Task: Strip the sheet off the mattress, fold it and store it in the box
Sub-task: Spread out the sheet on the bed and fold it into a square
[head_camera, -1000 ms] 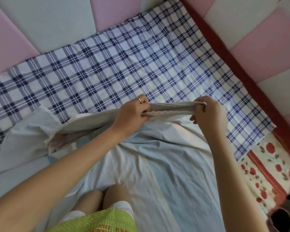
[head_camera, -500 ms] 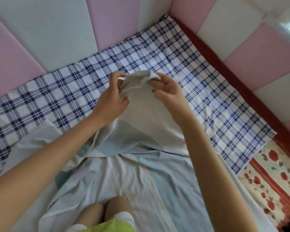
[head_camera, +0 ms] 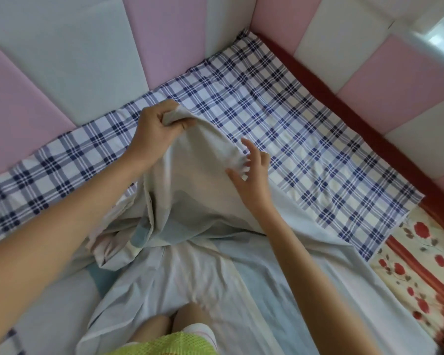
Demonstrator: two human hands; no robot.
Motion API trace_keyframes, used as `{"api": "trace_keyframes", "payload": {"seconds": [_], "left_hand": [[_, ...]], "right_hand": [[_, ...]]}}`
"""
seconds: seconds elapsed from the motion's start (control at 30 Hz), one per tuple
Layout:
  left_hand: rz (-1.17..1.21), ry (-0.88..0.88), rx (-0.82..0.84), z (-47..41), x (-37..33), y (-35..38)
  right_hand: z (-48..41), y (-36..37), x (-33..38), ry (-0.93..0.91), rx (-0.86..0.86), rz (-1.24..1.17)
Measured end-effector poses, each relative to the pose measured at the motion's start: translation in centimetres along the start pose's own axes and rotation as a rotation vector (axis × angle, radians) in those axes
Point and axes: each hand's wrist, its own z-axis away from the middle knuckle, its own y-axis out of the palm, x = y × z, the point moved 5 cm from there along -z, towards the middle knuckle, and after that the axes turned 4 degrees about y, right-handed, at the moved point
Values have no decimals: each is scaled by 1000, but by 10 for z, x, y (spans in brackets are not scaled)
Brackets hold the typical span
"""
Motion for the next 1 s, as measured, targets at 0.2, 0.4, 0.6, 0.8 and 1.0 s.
{"api": "trace_keyframes", "payload": {"seconds": [0.2, 0.4, 0.6, 0.8, 1.0], "left_hand": [[0, 70, 50, -15, -13, -26], [-134, 42, -32, -38, 11, -40], [-476, 45, -25, -78, 43, -38], [-934, 114, 103, -135, 82, -8], [-1047, -39, 90, -184, 136, 35]], "right_hand": [[-3, -22, -83, 163, 141, 617], [-21, -47, -98, 335, 34, 692], [-76, -66, -102, 352, -106, 756], [-127, -57, -134, 462, -259, 725], [-166, -42, -184, 640, -370, 438]]}}
